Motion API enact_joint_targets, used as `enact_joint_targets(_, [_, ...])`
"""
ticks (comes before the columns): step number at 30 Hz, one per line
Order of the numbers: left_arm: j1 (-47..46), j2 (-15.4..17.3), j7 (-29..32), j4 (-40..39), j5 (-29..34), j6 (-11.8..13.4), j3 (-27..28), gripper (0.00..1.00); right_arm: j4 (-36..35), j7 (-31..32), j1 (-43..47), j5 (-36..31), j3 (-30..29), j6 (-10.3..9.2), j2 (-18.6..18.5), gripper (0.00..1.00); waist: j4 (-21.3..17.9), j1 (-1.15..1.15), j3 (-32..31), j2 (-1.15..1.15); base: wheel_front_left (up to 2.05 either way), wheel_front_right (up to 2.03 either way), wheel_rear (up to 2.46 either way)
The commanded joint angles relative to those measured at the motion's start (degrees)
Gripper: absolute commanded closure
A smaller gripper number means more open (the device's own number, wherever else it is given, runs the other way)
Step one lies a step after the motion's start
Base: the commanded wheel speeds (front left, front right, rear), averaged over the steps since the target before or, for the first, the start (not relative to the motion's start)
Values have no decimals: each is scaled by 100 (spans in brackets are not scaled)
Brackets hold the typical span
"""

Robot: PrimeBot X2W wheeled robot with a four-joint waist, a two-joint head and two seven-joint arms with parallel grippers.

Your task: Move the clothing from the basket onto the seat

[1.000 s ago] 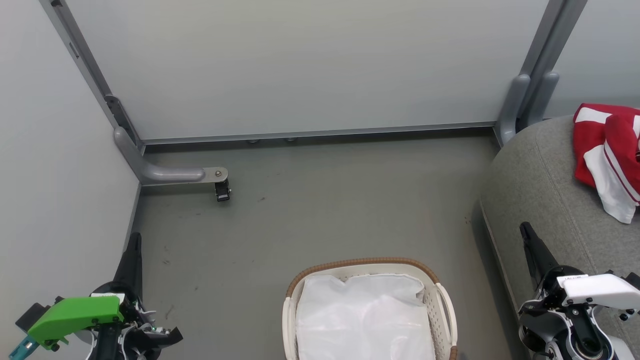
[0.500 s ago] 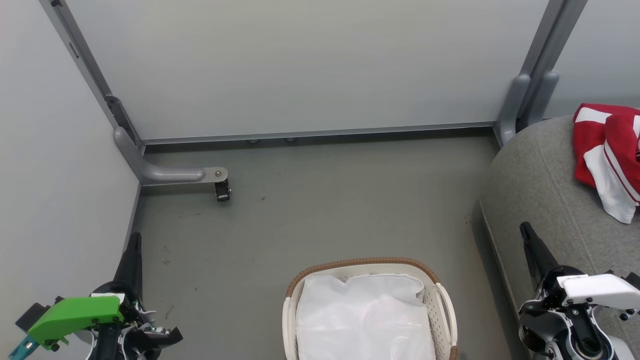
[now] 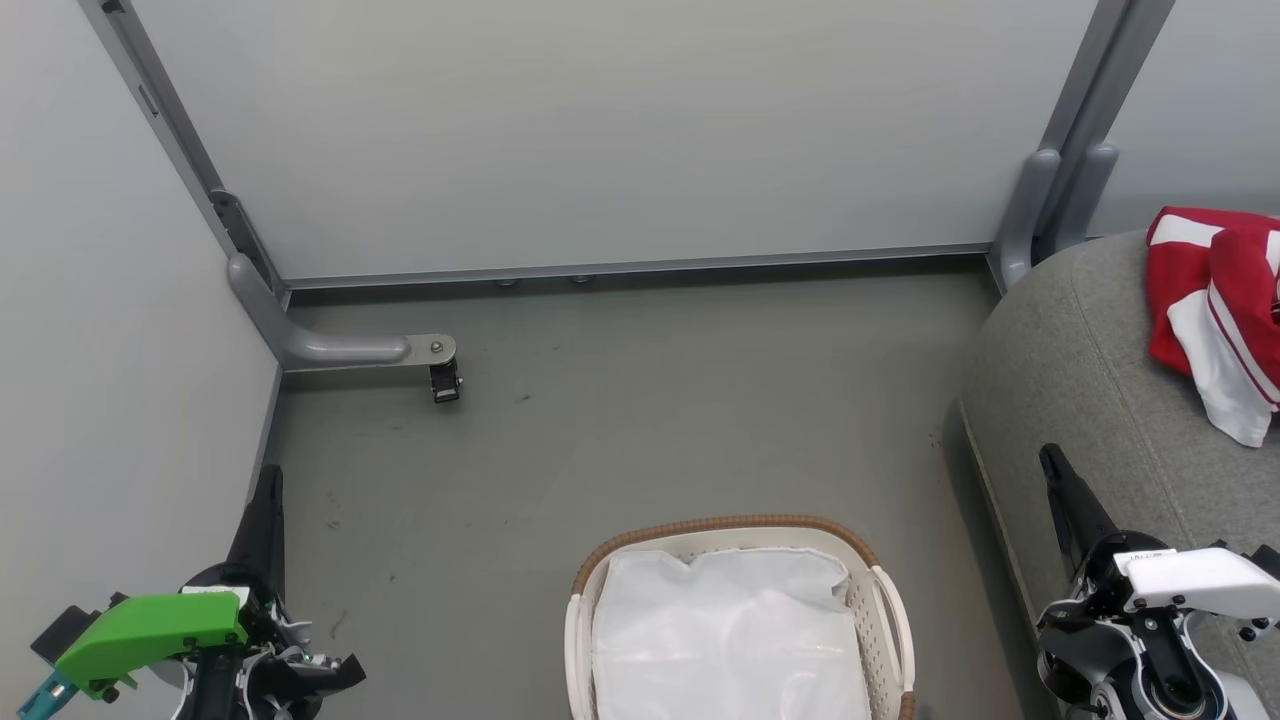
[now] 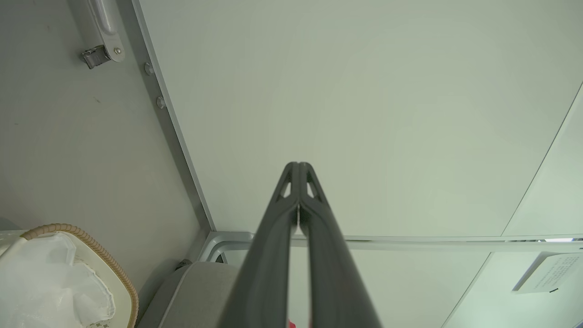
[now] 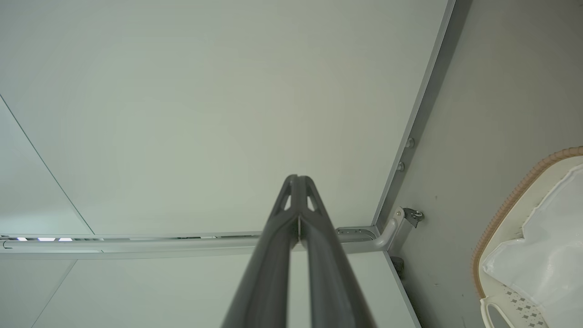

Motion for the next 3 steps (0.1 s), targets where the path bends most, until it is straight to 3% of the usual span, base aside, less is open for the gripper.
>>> enact_joint_targets(1, [-53,33,24,-10,-20,-37,11,100,-18,15,1,20,-12,-4,-34,100,0,0,0,61,0,0,0])
enact_joint_targets(3, [-53,33,24,-11,-20,-37,11,100,-18,15,1,20,-12,-4,-34,100,0,0,0,61,0,0,0])
